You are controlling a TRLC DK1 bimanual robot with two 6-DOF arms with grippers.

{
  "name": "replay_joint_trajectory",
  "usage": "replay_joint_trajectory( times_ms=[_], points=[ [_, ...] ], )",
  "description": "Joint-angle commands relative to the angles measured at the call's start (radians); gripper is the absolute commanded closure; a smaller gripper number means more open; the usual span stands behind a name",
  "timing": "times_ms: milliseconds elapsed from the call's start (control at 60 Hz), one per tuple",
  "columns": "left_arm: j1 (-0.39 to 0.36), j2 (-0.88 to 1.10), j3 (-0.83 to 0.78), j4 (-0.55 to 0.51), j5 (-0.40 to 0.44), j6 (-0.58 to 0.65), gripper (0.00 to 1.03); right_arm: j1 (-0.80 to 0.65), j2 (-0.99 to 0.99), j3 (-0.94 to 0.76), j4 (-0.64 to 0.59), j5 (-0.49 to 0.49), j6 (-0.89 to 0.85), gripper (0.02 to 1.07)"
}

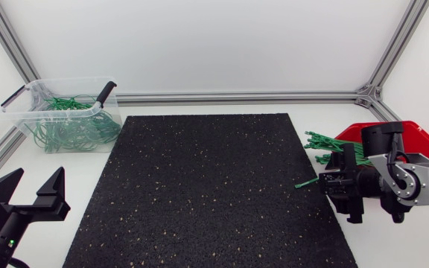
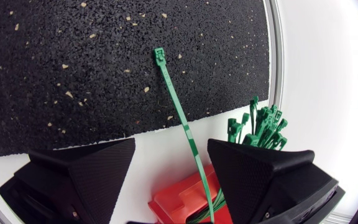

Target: Take a green cable tie from the red box, thread the tail through the head to close it, then place it in the transparent bin on the left.

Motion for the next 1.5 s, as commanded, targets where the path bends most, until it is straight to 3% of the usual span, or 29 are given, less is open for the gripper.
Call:
replay_joint_trajectory(
  times_ms=[0, 67, 1083, 1267, 1483],
  points=[
    [0.000, 0.010, -0.039, -0.029, 0.000, -0.012, 0.04, 0.016, 0.021, -0.034, 0.047, 0.013, 0.010, 0.51],
    [0.000, 0.010, -0.039, -0.027, 0.000, -0.012, 0.04, 0.026, 0.016, -0.049, 0.074, 0.012, 0.004, 0.68],
    [-0.002, 0.012, -0.039, -0.027, 0.000, -0.012, 0.04, 0.112, 0.074, -0.115, 0.272, 0.101, -0.028, 0.82],
    [-0.002, 0.012, -0.038, -0.029, 0.000, -0.012, 0.04, 0.121, 0.073, -0.112, 0.278, 0.101, -0.028, 1.01],
    [-0.002, 0.013, -0.038, -0.029, 0.000, -0.012, 0.04, 0.135, -0.025, -0.095, 0.197, 0.099, -0.002, 1.01]
  ],
)
